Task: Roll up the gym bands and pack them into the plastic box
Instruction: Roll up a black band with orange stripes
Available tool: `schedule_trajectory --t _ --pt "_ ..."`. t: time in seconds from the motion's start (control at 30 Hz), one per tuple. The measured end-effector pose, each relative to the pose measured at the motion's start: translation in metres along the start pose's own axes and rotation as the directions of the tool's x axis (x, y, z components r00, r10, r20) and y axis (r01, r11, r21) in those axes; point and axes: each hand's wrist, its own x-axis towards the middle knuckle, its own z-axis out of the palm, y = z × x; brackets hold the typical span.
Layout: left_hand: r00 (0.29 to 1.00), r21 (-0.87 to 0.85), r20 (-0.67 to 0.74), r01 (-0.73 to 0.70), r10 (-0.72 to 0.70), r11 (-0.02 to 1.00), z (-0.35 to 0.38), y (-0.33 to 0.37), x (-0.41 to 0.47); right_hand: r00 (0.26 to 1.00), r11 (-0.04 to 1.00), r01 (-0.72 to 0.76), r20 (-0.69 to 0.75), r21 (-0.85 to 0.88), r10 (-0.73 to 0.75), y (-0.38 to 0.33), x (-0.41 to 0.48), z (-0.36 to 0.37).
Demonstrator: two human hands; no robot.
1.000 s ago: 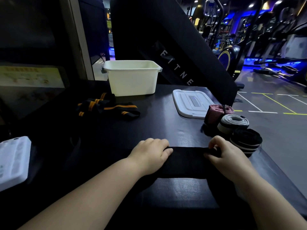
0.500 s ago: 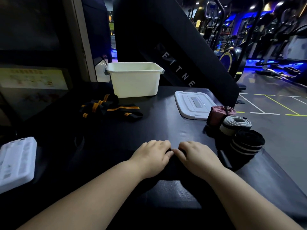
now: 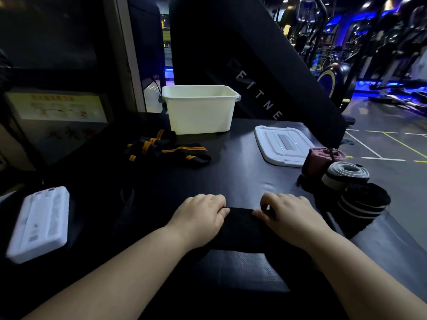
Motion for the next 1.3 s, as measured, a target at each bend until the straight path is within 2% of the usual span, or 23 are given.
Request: schedule_trajectory --t 0.17,0.37,0.53,0.63,0.77,0.97,1.07,1.3 --pt "1.0 -0.016 -0.01 -0.007 0.007 1.0 -0.001 0.001 -0.003 0.997 0.992 0.081 0.009 0.092 -0.083 -0.022 0.005 0.004" --pt "0.999 -0.011 -0.042 0.002 -0.003 1.0 -0.003 0.0 -0.005 0.995 0.987 0.089 0.035 0.131 -0.094 -0.022 0.005 0.003" --pt "0.992 -0.017 -0.054 0.112 -0.113 0.994 -0.008 -0.02 -0.003 0.998 0.995 0.039 0.054 0.095 -0.044 -0.009 -0.004 -0.001" --pt "0.994 -0.02 -0.049 0.096 -0.097 0.995 -0.007 -0.024 -0.003 0.996 0.998 0.0 0.088 0.06 -0.005 0.0 -0.009 -0.007" --pt "0.995 -0.037 -0.067 0.069 -0.071 0.997 -0.004 -0.022 -0.002 0.997 0.999 0.036 0.063 -0.007 -0.035 -0.004 -0.003 -0.015" --pt "0.993 -0.051 -0.11 0.045 -0.051 0.998 -0.004 -0.019 -0.004 0.992 0.973 0.108 0.046 0.206 -0.12 -0.042 0.012 -0.012" --pt "0.99 -0.082 -0.132 0.028 -0.039 0.996 -0.007 -0.02 -0.006 0.984 0.973 0.154 0.057 0.171 -0.166 -0.055 0.016 -0.004" --pt "0.994 -0.077 -0.09 0.058 -0.065 0.995 -0.009 -0.025 -0.005 0.976 0.976 0.089 0.179 0.197 -0.125 -0.044 0.009 -0.006"
